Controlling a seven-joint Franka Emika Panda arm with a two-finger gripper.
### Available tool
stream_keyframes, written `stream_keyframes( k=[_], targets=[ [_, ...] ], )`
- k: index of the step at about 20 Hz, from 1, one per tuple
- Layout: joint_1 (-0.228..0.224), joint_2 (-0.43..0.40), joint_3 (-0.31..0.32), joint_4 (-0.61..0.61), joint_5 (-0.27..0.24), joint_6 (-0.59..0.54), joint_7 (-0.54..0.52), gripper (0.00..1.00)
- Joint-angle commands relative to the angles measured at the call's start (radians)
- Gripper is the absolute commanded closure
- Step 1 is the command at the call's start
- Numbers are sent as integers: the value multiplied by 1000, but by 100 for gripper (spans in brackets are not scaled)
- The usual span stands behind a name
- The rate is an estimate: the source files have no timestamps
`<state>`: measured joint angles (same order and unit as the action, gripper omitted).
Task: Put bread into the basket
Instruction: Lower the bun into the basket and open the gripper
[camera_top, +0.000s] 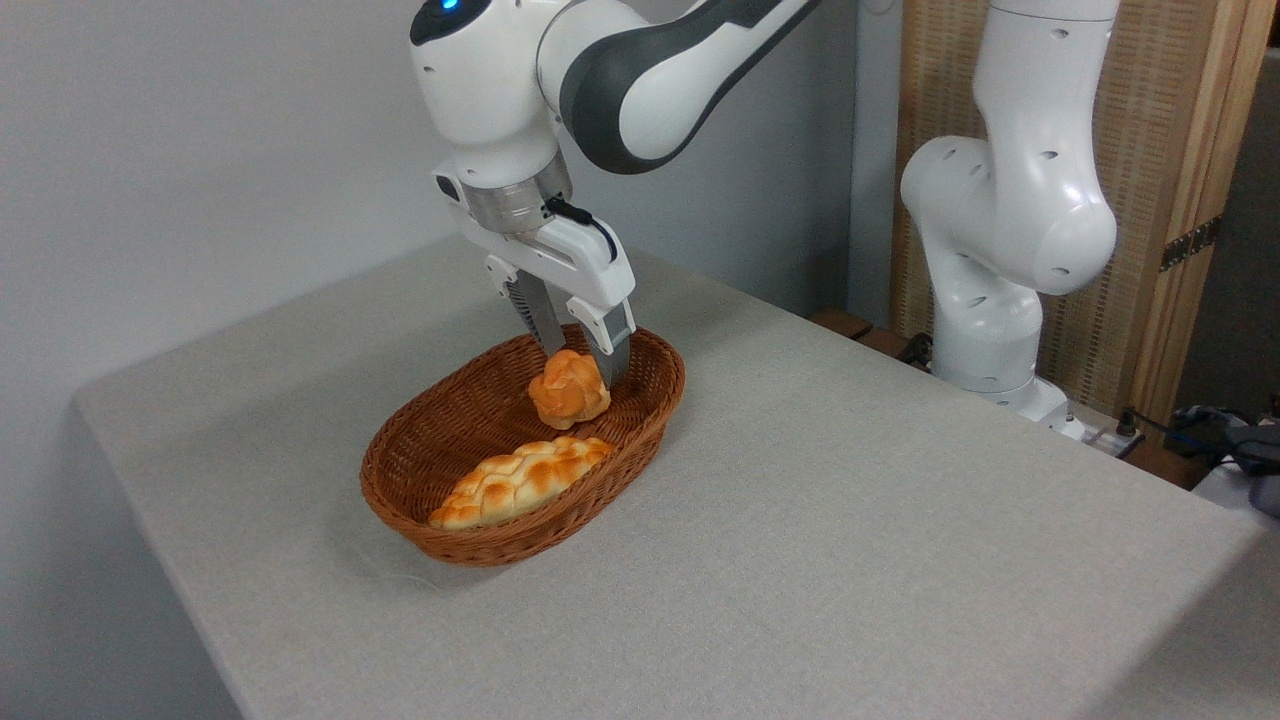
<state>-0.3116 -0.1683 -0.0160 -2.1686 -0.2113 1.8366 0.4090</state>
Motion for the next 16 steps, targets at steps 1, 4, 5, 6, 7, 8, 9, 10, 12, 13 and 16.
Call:
stream_keyframes(
  k=[1,4,5,6,7,8,9,10,12,13,16],
  targets=[
    [6,-5,8,56,-7,3,11,0],
    [11,-5,17,120,-5,0,5,0],
    [12,-5,19,131,-5,-4,5,0],
    [14,-4,21,159,9,-10,5,0],
    [14,-3,21,174,27,-11,7,0],
    [14,-2,21,209,82,-11,7,0],
    [14,0,21,225,110,-11,8,0],
    [14,7,19,252,150,-11,11,0],
    [14,24,19,300,177,-10,16,0],
    [14,45,19,343,191,-19,28,0],
    [67,76,19,424,199,-115,115,0]
  ],
)
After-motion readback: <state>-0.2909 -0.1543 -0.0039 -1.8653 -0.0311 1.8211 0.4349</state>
